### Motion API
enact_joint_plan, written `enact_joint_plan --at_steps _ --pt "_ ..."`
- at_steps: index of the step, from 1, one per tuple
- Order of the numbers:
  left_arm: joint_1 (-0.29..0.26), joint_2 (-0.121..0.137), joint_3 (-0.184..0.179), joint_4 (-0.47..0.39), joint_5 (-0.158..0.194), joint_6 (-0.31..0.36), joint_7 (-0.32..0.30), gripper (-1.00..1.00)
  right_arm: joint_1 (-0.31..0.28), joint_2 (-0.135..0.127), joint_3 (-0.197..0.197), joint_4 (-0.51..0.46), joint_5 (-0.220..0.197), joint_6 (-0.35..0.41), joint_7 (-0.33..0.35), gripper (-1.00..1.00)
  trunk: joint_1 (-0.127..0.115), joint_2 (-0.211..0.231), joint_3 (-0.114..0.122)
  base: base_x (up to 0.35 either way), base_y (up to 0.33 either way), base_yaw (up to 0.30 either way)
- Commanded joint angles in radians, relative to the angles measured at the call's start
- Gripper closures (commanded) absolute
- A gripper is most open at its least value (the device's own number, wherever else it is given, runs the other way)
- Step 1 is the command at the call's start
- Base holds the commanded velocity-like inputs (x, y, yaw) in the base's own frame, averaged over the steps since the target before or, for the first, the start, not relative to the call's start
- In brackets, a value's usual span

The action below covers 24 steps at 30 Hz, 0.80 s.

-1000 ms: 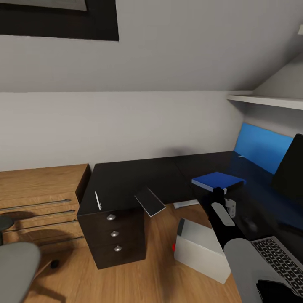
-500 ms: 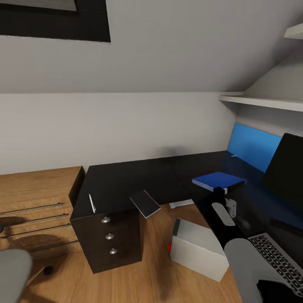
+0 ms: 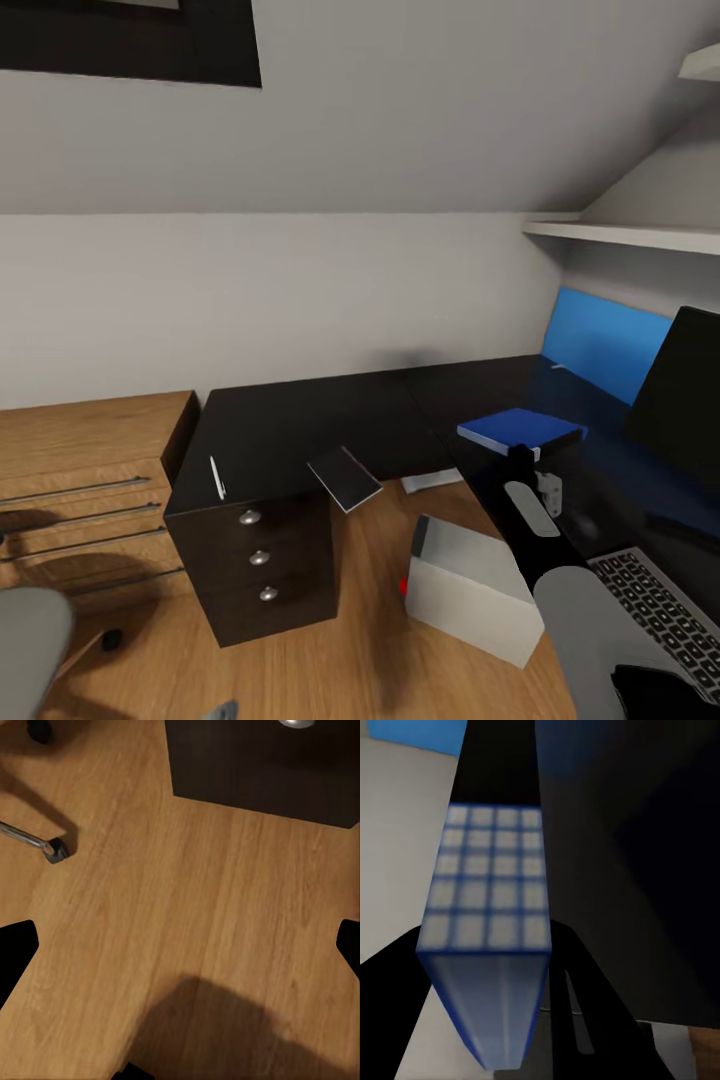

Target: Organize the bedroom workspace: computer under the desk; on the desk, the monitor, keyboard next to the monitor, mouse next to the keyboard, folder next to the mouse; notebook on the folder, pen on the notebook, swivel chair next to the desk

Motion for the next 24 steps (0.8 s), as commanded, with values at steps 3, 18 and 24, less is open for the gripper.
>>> enact_joint_plan --at_steps 3,18,24 --pt "-0.001 0.000 -0.006 -0.038 0.010 -0.003 0.006 -1.00 -0.001 -0.007 -0.001 -0.001 -0.007 0.000 -0.002 1.00 0.012 -0.022 -0.011 0.000 0.000 0.000" --pt "0.077 0.001 -0.007 -0.382 0.011 0.311 0.007 -1.00 -0.001 -0.012 -0.001 0.001 -0.009 0.030 -0.006 1.00 0.069 -0.127 -0.058 0.000 0.000 0.000" --pt "0.078 0.001 -0.007 -0.383 0.011 0.313 0.007 -1.00 -0.001 -0.012 -0.003 0.001 -0.009 0.044 -0.007 1.00 0.092 -0.169 -0.076 0.000 0.000 0.000"
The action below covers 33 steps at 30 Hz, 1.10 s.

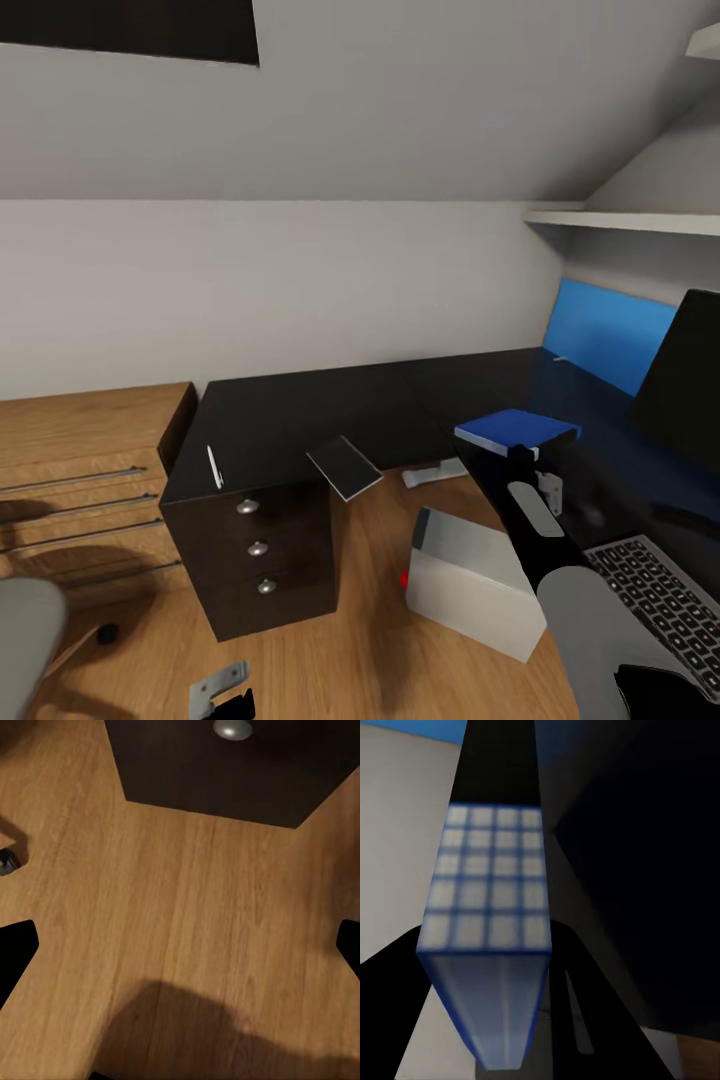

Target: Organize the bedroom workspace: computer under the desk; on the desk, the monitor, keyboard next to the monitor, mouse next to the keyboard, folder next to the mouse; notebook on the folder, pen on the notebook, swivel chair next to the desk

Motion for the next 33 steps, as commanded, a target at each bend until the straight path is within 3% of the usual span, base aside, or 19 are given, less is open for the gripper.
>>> enact_joint_plan --at_steps 1,11,19,25,33 --pt "0.000 0.001 -0.002 -0.002 0.007 0.003 0.007 -1.00 0.000 0.000 0.002 -0.001 -0.006 -0.003 -0.003 1.00 0.004 -0.008 -0.004 0.000 0.000 0.000" --pt "0.000 0.000 -0.002 0.000 0.007 0.003 0.007 -1.00 0.000 0.000 0.000 -0.001 -0.006 -0.002 -0.003 1.00 0.042 -0.078 -0.035 0.000 0.000 0.000" --pt "0.000 0.003 -0.001 0.008 0.007 0.004 0.006 -1.00 0.000 -0.006 -0.001 -0.001 -0.008 -0.002 -0.004 1.00 0.042 -0.078 -0.035 0.000 0.000 0.000" --pt "0.000 0.006 -0.001 0.020 0.007 0.001 0.005 -1.00 0.000 -0.011 -0.043 0.000 -0.008 -0.001 -0.004 1.00 0.042 -0.078 -0.035 0.000 0.000 0.000" --pt "0.000 0.006 -0.001 0.022 0.007 0.002 0.005 -1.00 0.000 -0.011 -0.049 0.000 -0.008 0.004 -0.004 1.00 0.042 -0.078 -0.035 0.001 0.000 0.000"
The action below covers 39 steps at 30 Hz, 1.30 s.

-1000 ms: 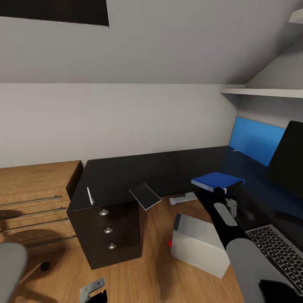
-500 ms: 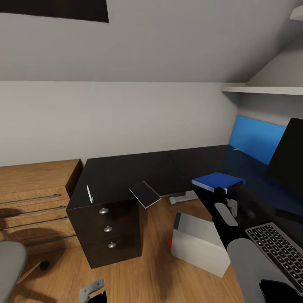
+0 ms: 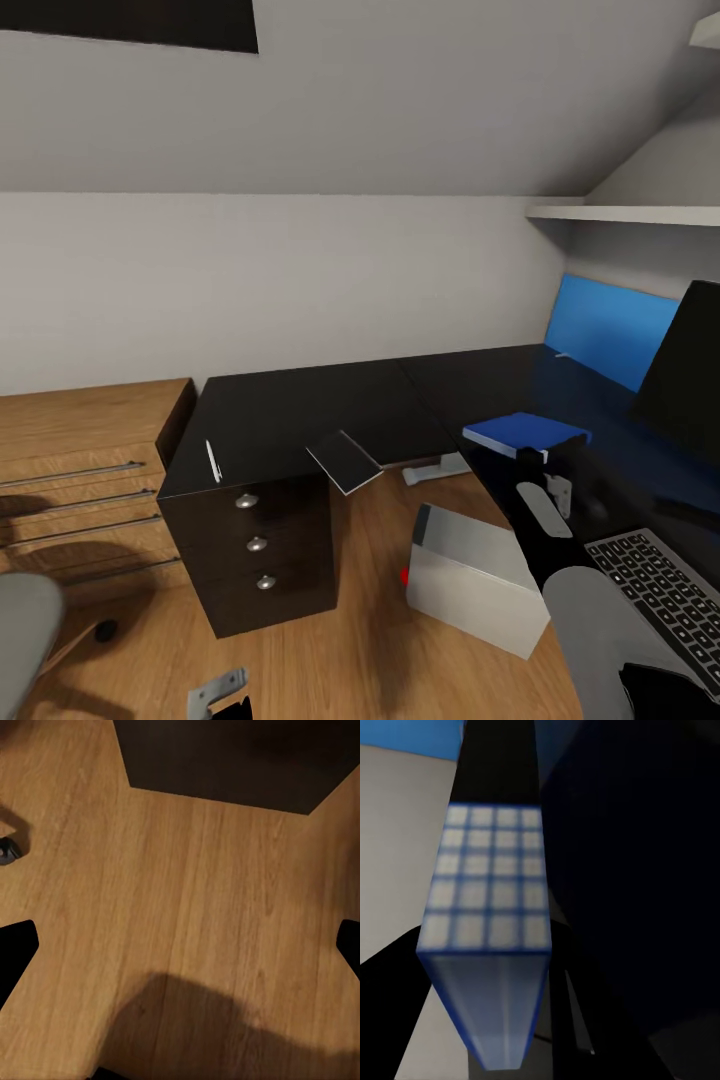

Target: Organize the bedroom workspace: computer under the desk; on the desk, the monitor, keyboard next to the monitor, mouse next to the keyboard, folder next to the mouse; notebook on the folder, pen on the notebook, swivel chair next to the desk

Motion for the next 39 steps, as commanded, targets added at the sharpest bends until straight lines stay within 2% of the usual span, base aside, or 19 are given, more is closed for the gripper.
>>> enact_joint_plan --at_steps 1,8,39 --pt "0.000 0.000 -0.002 -0.002 0.008 0.003 0.007 -1.00 0.000 0.000 0.001 0.000 -0.015 -0.006 -0.003 1.00 0.000 0.000 -0.001 0.077 0.000 0.000" --pt "0.000 0.001 0.000 0.003 0.009 0.003 0.006 -1.00 0.000 0.000 0.000 0.000 -0.015 -0.006 -0.003 1.00 0.000 0.000 -0.001 0.115 0.000 0.000" --pt "0.000 0.002 0.000 0.004 0.009 0.003 0.007 -1.00 0.000 0.000 0.000 -0.004 -0.011 -0.023 -0.001 1.00 0.000 0.000 -0.001 0.001 0.000 0.000"
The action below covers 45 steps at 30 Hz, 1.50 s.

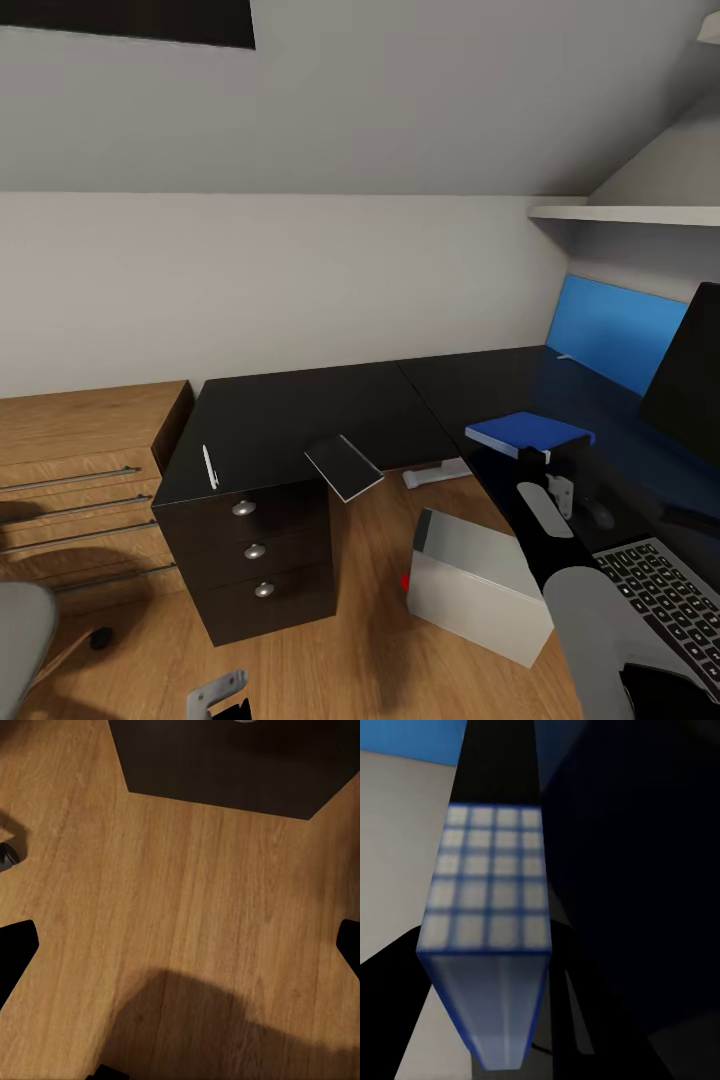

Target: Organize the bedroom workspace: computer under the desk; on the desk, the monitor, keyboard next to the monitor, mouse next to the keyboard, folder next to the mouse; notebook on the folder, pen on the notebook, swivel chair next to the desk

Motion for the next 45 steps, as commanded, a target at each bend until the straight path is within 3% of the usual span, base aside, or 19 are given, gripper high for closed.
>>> enact_joint_plan --at_steps 1,10,11,45 --pt "0.000 0.000 -0.002 -0.002 0.008 0.003 0.007 -1.00 0.000 0.000 0.001 -0.001 -0.006 -0.004 -0.002 1.00 0.000 0.000 -0.001 0.000 0.000 0.000" --pt "0.000 0.000 -0.002 -0.002 0.007 0.004 0.007 -1.00 0.001 -0.003 0.002 0.000 -0.007 0.006 -0.005 1.00 0.000 0.000 -0.001 0.000 0.000 0.000" --pt "0.000 0.000 -0.002 -0.002 0.007 0.004 0.007 -1.00 0.001 -0.003 0.002 0.000 -0.007 0.007 -0.006 -1.00 0.000 0.000 -0.001 0.000 0.000 0.000" --pt "0.000 0.000 -0.002 0.007 0.008 0.002 0.008 -1.00 0.001 -0.006 0.006 -0.002 0.000 0.006 -0.016 -1.00 0.000 0.000 -0.001 -0.029 -0.016 0.000"
